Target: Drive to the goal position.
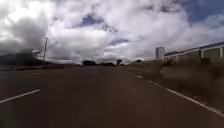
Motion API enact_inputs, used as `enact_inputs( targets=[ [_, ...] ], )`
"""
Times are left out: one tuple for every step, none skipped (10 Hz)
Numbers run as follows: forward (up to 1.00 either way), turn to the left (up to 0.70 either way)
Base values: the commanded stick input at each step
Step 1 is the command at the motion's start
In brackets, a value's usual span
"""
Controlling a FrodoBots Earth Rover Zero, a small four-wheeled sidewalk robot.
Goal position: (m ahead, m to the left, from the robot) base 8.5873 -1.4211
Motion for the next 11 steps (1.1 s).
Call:
enact_inputs(
  targets=[
    [0.70,0.05],
    [0.70,0.05],
    [0.70,0.05],
    [0.70,0.05],
    [0.70,0.05],
    [0.70,0.05],
    [0.70,0.05],
    [0.70,0.06],
    [0.70,0.06],
    [0.70,0.06],
    [0.70,0.06]
  ],
)
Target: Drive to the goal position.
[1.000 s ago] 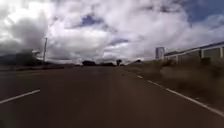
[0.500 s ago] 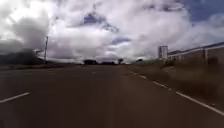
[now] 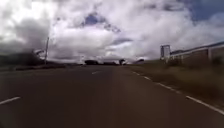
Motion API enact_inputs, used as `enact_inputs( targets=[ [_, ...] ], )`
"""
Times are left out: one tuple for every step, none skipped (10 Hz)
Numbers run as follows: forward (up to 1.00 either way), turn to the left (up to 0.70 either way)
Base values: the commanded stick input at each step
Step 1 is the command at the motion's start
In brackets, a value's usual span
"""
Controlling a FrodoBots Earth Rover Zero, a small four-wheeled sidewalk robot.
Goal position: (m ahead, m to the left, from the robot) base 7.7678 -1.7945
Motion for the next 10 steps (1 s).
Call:
enact_inputs(
  targets=[
    [0.70,0.06],
    [0.70,0.06],
    [0.70,0.06],
    [0.70,0.06],
    [0.70,0.04],
    [0.70,-0.01],
    [0.70,-0.08],
    [0.70,-0.20],
    [0.70,0.06],
    [0.70,0.06]
  ],
)
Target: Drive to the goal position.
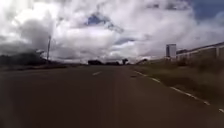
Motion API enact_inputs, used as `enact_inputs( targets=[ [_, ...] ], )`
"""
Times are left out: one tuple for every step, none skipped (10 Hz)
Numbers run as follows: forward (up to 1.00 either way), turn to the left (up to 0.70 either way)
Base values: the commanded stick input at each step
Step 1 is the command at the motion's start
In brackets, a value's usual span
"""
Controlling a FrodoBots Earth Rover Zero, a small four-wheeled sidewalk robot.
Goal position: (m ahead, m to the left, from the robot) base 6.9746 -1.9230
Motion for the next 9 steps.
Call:
enact_inputs(
  targets=[
    [0.70,0.06],
    [0.70,0.06],
    [0.70,0.06],
    [0.70,0.06],
    [0.70,0.06],
    [0.70,0.06],
    [0.70,0.06],
    [0.70,0.06],
    [0.70,0.06]
  ],
)
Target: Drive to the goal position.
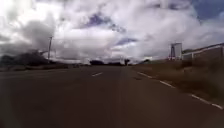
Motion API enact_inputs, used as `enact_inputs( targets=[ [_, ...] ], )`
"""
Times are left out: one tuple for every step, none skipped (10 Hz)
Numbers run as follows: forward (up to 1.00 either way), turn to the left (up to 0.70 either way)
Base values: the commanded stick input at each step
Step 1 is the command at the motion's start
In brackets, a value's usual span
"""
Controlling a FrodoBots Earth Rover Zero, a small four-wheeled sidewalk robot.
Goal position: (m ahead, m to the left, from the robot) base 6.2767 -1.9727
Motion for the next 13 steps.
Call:
enact_inputs(
  targets=[
    [0.70,0.06],
    [0.70,0.06],
    [0.70,0.06],
    [0.70,0.06],
    [0.70,0.06],
    [0.70,0.06],
    [0.70,0.01],
    [0.70,-0.17],
    [0.70,-0.23],
    [0.70,-0.07],
    [0.70,0.06],
    [0.70,0.06],
    [0.70,0.06]
  ],
)
